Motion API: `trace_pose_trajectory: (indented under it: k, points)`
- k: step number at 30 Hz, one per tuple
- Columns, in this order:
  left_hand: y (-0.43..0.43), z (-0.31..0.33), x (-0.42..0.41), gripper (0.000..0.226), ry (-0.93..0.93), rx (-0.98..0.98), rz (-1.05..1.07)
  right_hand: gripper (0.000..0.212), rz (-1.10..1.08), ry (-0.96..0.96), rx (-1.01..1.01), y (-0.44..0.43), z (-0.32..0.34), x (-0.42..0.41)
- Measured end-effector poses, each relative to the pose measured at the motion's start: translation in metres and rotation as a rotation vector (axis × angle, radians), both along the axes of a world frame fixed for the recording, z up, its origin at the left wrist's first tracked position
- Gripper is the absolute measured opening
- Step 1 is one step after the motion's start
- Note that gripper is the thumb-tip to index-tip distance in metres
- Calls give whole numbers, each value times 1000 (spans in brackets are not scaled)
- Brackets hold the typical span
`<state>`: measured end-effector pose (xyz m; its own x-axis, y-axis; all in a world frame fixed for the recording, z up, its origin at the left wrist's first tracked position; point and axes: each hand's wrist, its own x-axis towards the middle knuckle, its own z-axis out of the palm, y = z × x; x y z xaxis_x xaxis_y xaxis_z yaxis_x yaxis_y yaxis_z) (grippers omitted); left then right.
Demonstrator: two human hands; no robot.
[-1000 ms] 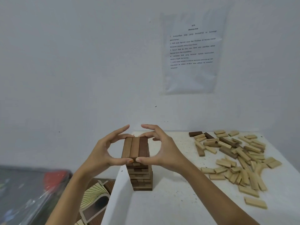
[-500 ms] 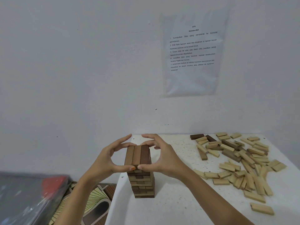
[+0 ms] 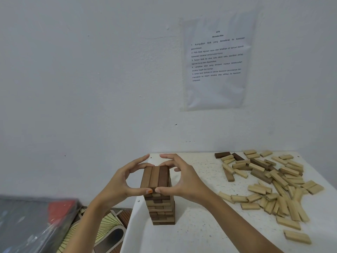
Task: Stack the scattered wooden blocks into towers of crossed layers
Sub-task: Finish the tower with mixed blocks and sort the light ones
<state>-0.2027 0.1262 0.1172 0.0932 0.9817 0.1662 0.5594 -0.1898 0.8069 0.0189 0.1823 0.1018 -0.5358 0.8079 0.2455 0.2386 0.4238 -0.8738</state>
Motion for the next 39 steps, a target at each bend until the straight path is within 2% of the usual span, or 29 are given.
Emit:
trace_pose_trajectory:
  k: [39]
  points:
    - [7, -1, -5, 90, 10, -104, -76, 83, 14, -26, -68, 4, -10, -1]
